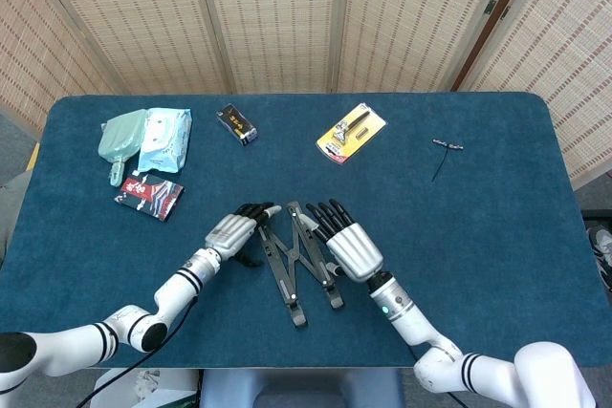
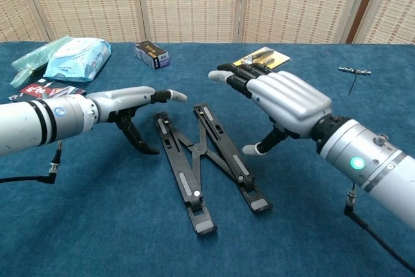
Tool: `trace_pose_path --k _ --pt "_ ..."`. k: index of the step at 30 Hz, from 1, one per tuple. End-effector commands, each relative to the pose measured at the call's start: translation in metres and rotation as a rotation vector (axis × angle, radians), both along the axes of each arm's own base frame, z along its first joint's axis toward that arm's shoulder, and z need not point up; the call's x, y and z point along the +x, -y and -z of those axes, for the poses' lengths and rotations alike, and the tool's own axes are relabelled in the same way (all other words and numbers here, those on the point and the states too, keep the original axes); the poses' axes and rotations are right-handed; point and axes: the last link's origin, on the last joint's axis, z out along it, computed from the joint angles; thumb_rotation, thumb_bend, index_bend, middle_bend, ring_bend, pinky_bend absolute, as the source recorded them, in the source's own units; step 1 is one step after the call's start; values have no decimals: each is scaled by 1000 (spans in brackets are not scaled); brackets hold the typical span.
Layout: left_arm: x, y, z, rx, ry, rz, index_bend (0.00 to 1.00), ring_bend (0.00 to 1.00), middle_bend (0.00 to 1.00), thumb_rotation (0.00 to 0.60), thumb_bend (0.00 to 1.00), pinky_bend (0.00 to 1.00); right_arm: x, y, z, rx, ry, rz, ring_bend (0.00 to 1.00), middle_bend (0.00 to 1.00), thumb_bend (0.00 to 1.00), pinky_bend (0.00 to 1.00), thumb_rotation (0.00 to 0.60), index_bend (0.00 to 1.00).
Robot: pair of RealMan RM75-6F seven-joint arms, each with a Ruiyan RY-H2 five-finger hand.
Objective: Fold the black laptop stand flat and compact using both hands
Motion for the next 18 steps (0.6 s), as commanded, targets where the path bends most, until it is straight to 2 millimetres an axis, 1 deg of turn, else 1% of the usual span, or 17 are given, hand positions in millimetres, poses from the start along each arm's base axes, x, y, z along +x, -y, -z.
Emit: trace_pose_path --k 1,6,10,13,18 --pt "-10 -2 -18 48 -1 -18 0 0 0 600 174 0 4 7 -27 85 -60 -58 0 0 0 0 600 0" --pt "-24 0 -44 112 -1 -43 0 0 0 600 173 0 16 22 -61 185 -187 -133 0 0 0 0 600 0" --pt "-35 6 -62 155 -10 -57 0 0 0 600 174 0 31 36 -76 267 -298 -176 0 0 0 0 600 0" --pt "-41 12 -71 174 -19 -65 0 0 0 600 174 0 40 43 -78 301 -384 -220 0 0 0 0 600 0" --pt "-49 19 -80 194 -22 -80 0 0 0 600 174 0 50 46 -68 341 -503 -307 0 0 0 0 600 0"
